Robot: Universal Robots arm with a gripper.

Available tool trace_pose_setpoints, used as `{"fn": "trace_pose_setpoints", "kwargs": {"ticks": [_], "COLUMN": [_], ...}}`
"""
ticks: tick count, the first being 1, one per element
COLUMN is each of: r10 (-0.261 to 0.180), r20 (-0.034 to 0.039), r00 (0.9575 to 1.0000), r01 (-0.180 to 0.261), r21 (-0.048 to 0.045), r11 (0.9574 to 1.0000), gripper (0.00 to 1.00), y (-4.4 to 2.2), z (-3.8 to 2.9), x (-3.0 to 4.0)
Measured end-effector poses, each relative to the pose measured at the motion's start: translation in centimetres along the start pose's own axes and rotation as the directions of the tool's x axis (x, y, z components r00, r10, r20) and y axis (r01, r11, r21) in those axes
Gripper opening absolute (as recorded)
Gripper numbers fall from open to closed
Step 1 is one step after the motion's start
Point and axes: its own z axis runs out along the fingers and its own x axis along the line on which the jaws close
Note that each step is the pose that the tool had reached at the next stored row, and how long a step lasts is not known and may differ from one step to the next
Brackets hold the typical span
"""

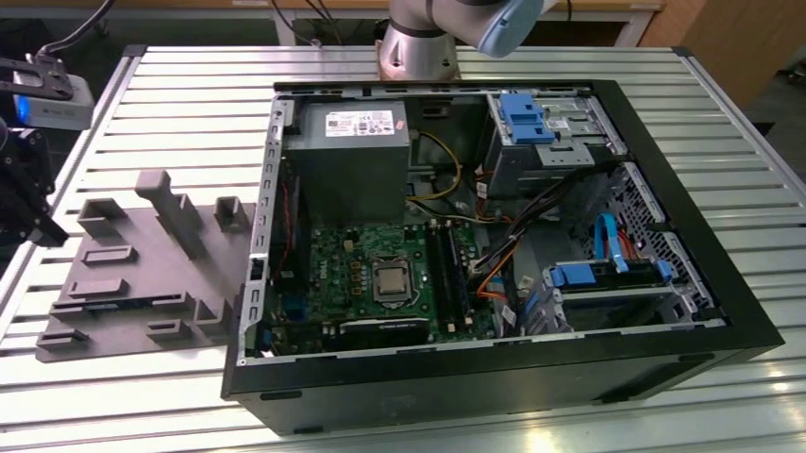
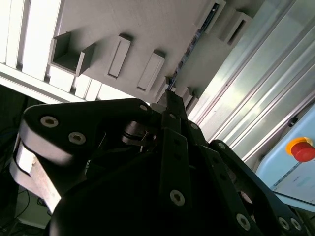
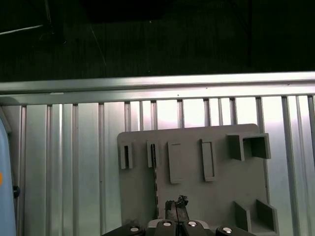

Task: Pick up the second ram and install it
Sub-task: 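Pick up the second ram and move it above second insertion slot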

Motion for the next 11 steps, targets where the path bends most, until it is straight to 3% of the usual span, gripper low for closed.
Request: {"fn": "trace_pose_setpoints", "kwargs": {"ticks": [11], "r10": [-0.001], "r20": [-0.0001], "r00": [1.0], "r01": [0.001], "r21": [-0.0003], "r11": [1.0], "gripper": [0.11], "y": [-0.15], "z": [0.49], "x": [0.0]}}
